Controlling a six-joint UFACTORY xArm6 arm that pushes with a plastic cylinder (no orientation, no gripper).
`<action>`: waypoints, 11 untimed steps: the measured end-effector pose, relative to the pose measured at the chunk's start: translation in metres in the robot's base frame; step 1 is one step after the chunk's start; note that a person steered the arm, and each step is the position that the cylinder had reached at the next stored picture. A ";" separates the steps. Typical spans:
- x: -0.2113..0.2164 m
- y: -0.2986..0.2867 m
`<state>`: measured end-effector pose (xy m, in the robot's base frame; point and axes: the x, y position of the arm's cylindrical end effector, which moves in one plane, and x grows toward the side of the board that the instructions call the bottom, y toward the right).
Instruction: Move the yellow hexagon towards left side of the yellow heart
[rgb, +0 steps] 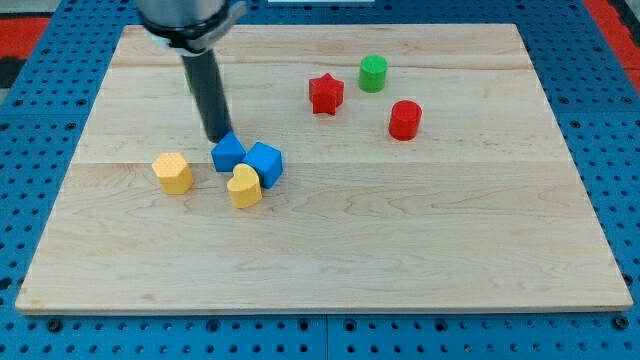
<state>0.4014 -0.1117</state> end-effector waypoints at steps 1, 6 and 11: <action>0.000 -0.004; 0.048 -0.080; 0.056 -0.034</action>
